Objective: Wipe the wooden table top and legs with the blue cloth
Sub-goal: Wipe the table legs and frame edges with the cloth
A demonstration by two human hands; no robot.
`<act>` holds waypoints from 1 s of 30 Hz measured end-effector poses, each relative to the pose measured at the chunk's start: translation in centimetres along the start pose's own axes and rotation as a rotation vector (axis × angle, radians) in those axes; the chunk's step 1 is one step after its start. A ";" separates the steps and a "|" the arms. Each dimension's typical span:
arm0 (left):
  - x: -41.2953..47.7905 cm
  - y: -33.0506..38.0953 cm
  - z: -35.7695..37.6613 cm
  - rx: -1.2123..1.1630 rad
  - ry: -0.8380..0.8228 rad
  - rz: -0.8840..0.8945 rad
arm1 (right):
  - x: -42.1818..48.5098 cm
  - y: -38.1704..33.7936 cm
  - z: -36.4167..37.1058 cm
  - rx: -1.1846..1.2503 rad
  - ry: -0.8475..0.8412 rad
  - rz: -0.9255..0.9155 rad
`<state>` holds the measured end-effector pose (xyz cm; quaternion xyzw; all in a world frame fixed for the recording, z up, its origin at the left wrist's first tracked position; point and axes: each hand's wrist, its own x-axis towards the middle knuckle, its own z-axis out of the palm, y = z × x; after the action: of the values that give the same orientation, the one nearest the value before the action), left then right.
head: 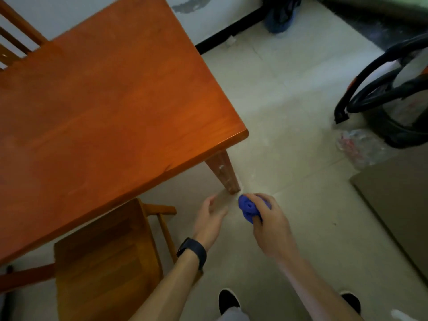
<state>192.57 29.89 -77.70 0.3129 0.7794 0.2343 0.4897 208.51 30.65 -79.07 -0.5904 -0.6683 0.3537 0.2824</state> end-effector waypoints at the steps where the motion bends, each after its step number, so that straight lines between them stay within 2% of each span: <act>1: 1.5 -0.2 -0.1 -0.062 0.068 0.044 | 1.2 -0.1 0.6 -0.071 0.016 -0.106; 3: 4.3 -0.2 -0.3 -0.201 0.165 0.136 | 3.8 -1.3 1.4 -0.185 0.138 -0.322; 5: 6.9 -0.2 -0.1 -0.319 0.215 0.177 | 6.8 -2.6 2.3 -0.246 0.329 -0.527; 7: 9.3 -0.4 0.3 -0.431 0.239 0.215 | 10.0 -2.0 4.7 -0.259 0.514 -0.662; 8: 10.3 -0.4 0.7 -0.469 0.245 0.243 | 11.3 -0.4 6.4 -0.273 0.550 -0.705; 10: 11.6 -0.6 1.9 -0.501 0.255 0.319 | 12.3 5.0 10.1 -0.370 0.421 -0.726; 13: 13.1 -1.5 4.0 -0.513 0.295 0.380 | 10.4 15.3 13.8 -0.463 0.036 -0.554; 15: 14.1 -2.3 5.2 -0.525 0.341 0.420 | 9.2 19.3 13.9 -0.402 -0.035 -0.479; 17: 15.4 -3.0 6.2 -0.537 0.401 0.474 | 9.4 18.9 13.3 -0.306 0.011 -0.559; 18: 15.9 -3.3 6.8 -0.546 0.416 0.509 | 9.8 17.4 12.6 -0.232 0.077 -0.654; 21: 16.9 -3.8 7.7 -0.616 0.519 0.581 | 12.0 10.3 10.0 0.056 0.364 -0.951; 24: 17.4 -3.9 7.4 -0.641 0.545 0.607 | 14.4 6.9 9.9 0.080 0.554 -1.042; 27: 17.8 -4.3 7.4 -0.676 0.470 0.665 | 16.0 10.9 13.7 -0.140 0.554 -1.010; 29: 18.6 -5.1 8.0 -0.703 0.459 0.697 | 15.5 16.2 16.9 -0.284 0.446 -0.984; 30: 19.0 -5.4 8.5 -0.702 0.472 0.713 | 14.8 18.6 17.9 -0.351 0.337 -0.968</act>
<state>192.68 40.24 -96.55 0.3142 0.5889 0.6950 0.2671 203.12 43.81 -105.22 -0.3019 -0.8585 -0.0332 0.4133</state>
